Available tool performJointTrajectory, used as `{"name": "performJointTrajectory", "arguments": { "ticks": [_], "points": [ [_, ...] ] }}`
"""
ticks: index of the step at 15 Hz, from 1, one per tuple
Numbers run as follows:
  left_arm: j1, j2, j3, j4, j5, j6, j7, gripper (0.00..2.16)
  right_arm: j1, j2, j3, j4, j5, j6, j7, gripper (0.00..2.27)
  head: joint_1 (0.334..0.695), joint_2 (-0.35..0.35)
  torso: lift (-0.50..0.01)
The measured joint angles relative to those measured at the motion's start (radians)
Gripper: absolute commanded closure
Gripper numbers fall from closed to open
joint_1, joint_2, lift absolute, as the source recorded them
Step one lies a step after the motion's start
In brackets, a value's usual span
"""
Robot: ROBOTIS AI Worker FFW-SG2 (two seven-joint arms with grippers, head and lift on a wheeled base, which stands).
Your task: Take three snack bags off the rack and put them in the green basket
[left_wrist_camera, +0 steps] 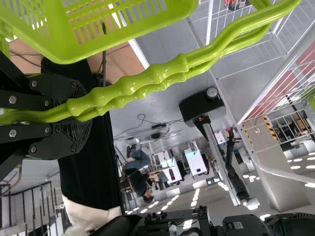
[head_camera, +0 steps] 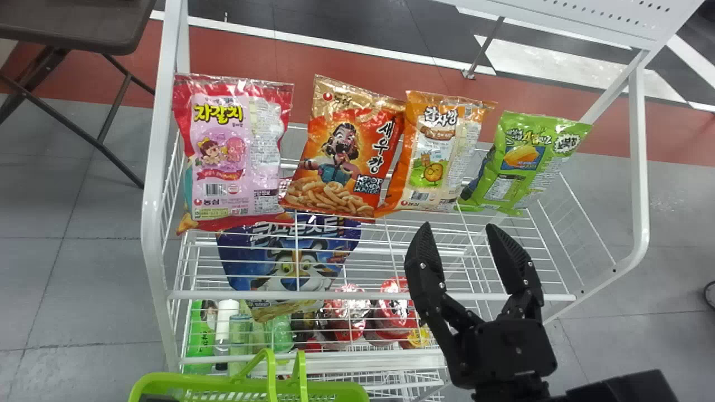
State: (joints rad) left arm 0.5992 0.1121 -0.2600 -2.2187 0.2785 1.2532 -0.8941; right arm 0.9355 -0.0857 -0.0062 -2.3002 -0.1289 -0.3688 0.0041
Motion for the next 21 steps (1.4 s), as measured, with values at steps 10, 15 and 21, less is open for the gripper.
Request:
{"name": "performJointTrajectory", "arguments": {
  "ticks": [10, 15, 21],
  "points": [
    [0.004, -0.005, 0.008, 0.005, 0.006, -0.014, -0.002, 1.45, -0.013, -0.005, -0.003, 0.016, 0.001, -0.008, 0.012, 0.18, 0.695, -0.350, -0.026],
    [0.005, -0.005, 0.008, 0.004, 0.005, -0.014, -0.002, 1.45, -0.022, -0.003, -0.002, 0.022, 0.000, -0.006, 0.011, 0.18, 0.695, -0.350, -0.026],
    [0.005, -0.003, 0.007, 0.004, 0.005, -0.015, -0.002, 1.45, -0.026, -0.001, -0.002, 0.022, 0.000, 0.016, 0.010, 0.14, 0.695, -0.350, -0.026]
  ]
}}
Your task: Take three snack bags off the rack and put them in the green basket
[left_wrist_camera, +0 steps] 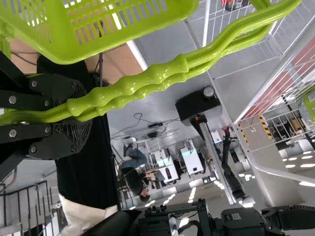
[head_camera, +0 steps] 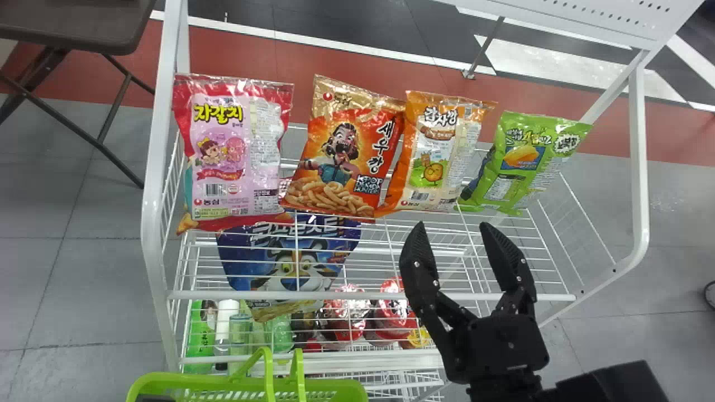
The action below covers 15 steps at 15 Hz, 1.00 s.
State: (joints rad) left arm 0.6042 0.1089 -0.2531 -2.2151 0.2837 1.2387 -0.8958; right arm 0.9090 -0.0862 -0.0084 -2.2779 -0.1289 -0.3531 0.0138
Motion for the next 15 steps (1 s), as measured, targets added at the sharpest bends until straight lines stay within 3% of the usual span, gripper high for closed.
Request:
{"name": "performJointTrajectory", "arguments": {
  "ticks": [6, 15],
  "points": [
    [0.000, 0.001, -0.001, -0.001, 0.000, -0.004, 0.000, 1.45, -0.054, 0.003, 0.018, 0.034, 0.011, 0.046, 0.000, 0.14, 0.695, -0.350, -0.026],
    [-0.004, 0.002, -0.008, -0.002, -0.002, -0.027, 0.009, 1.45, -0.562, -0.006, 0.200, 0.291, 0.023, 0.408, 0.091, 0.14, 0.695, -0.330, -0.026]
  ]
}}
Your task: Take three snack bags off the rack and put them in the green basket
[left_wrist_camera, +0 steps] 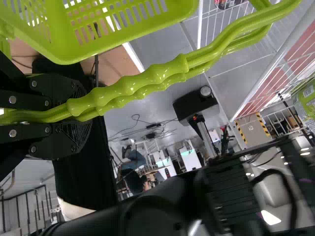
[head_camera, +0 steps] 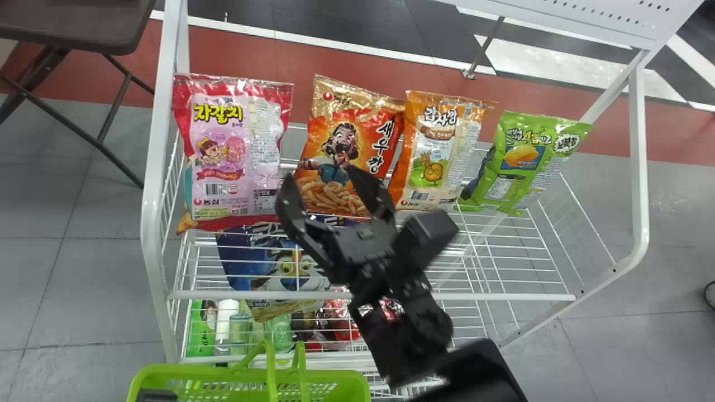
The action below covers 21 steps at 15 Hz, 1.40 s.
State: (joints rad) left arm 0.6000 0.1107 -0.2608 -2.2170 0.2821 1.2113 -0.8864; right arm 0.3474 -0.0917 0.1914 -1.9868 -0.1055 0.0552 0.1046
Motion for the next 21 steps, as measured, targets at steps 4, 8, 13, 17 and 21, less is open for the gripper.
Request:
{"name": "performJointTrajectory", "arguments": {
  "ticks": [4, 8, 13, 17, 21],
  "points": [
    [-0.006, -0.001, -0.006, -0.001, -0.002, 0.006, 0.003, 1.45, -0.219, 0.007, 0.060, 0.119, -0.022, 0.189, 0.039, 0.14, 0.695, -0.239, -0.026],
    [-0.011, 0.002, -0.007, 0.002, 0.000, 0.013, 0.002, 1.45, -0.296, 0.032, 0.088, 0.169, 0.008, 0.295, 0.033, 0.20, 0.695, -0.190, -0.026],
    [-0.026, 0.004, -0.013, 0.004, 0.000, 0.035, 0.003, 1.45, -0.351, 0.032, 0.082, 0.193, -0.014, 0.494, 0.088, 2.18, 0.695, -0.176, -0.026],
    [-0.026, 0.004, -0.014, 0.005, 0.002, 0.037, 0.003, 1.45, -0.284, 0.023, 0.069, 0.111, 0.008, 0.438, 0.123, 2.19, 0.695, -0.183, -0.026],
    [-0.024, 0.004, -0.012, 0.005, 0.002, 0.037, -0.003, 1.45, -0.160, 0.010, 0.046, -0.075, 0.077, 0.400, 0.123, 2.19, 0.695, -0.212, -0.026]
  ]
}}
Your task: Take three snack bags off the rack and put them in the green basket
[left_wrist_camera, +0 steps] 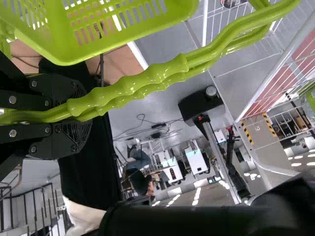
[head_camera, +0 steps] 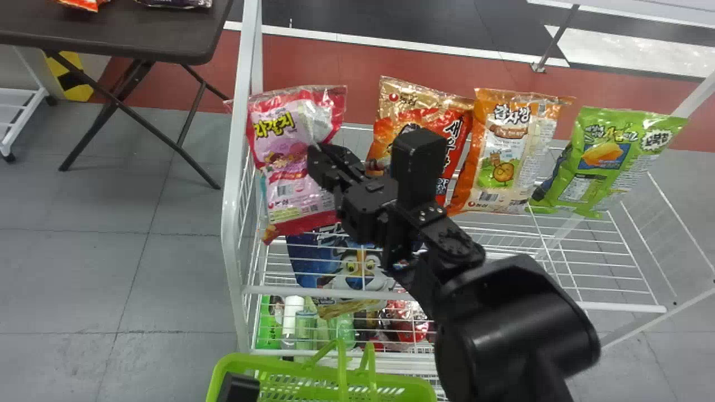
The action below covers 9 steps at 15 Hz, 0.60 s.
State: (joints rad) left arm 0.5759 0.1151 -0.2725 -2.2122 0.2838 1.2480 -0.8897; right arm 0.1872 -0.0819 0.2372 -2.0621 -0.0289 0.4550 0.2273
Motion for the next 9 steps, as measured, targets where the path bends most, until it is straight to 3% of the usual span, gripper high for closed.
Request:
{"name": "performJointTrajectory", "arguments": {
  "ticks": [5, 9],
  "points": [
    [-0.010, -0.004, 0.017, 0.016, -0.003, -0.006, -0.006, 1.45, 0.225, -0.065, -0.113, -0.271, -0.019, 0.014, 0.034, 2.19, 0.695, -0.339, -0.026],
    [-0.020, -0.009, 0.035, 0.017, -0.002, -0.001, -0.005, 1.45, 0.395, -0.091, -0.286, -0.424, -0.087, 0.086, 0.126, 2.19, 0.695, -0.350, -0.026]
  ]
}}
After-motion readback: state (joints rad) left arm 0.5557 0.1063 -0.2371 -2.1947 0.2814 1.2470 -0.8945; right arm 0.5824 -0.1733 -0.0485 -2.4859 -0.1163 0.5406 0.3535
